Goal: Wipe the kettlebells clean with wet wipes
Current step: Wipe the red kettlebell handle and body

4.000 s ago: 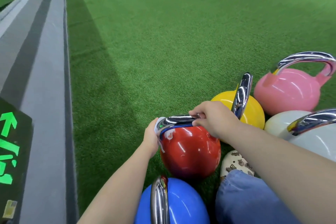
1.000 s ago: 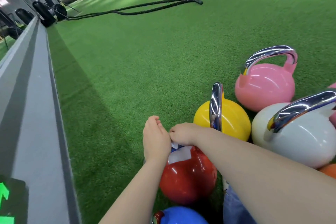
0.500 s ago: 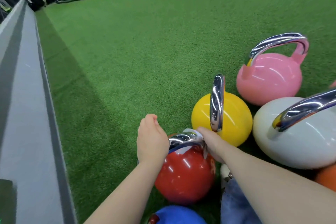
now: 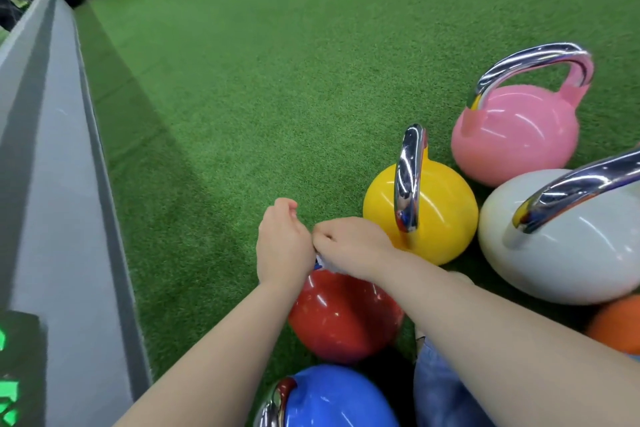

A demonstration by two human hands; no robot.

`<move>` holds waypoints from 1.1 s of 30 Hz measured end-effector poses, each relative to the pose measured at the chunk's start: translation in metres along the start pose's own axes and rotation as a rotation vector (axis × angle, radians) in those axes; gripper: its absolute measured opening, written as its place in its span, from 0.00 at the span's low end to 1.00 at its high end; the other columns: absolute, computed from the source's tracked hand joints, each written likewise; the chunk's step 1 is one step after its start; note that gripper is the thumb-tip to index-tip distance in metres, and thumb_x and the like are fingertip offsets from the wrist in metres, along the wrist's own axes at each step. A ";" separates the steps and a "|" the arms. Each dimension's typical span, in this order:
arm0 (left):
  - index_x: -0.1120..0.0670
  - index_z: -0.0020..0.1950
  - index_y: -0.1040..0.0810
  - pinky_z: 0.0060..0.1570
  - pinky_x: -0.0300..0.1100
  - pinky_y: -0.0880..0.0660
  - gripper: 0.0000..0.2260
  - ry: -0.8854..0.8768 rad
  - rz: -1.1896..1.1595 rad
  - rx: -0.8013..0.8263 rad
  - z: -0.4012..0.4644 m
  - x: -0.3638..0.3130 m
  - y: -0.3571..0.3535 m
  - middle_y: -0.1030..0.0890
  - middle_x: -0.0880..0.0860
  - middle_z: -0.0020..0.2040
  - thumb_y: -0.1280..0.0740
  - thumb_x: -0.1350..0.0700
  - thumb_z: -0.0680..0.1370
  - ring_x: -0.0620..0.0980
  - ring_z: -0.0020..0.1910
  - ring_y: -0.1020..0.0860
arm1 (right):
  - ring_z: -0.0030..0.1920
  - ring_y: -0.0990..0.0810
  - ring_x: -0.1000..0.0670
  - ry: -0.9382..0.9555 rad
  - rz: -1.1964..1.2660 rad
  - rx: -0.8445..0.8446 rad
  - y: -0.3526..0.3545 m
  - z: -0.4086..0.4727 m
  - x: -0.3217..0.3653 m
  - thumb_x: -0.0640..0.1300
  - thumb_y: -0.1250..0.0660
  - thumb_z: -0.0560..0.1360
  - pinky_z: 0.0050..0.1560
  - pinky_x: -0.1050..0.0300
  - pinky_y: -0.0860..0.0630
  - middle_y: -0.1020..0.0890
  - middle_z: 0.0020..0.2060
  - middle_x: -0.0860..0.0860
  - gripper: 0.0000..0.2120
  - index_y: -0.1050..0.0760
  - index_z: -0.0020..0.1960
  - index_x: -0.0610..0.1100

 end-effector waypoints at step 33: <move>0.56 0.61 0.29 0.53 0.48 0.31 0.15 0.041 0.023 0.042 0.001 -0.003 0.001 0.25 0.54 0.58 0.47 0.63 0.77 0.55 0.56 0.27 | 0.55 0.25 0.45 -0.775 0.788 -0.493 -0.087 -0.057 -0.052 0.39 0.42 0.79 0.40 0.66 0.41 0.21 0.55 0.42 0.16 0.30 0.66 0.41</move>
Point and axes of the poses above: each hand's wrist, its own z-axis towards the middle knuckle, its own y-axis out of the back of the hand, x = y × z, the point moved 3 cm from there along z, towards the middle knuckle
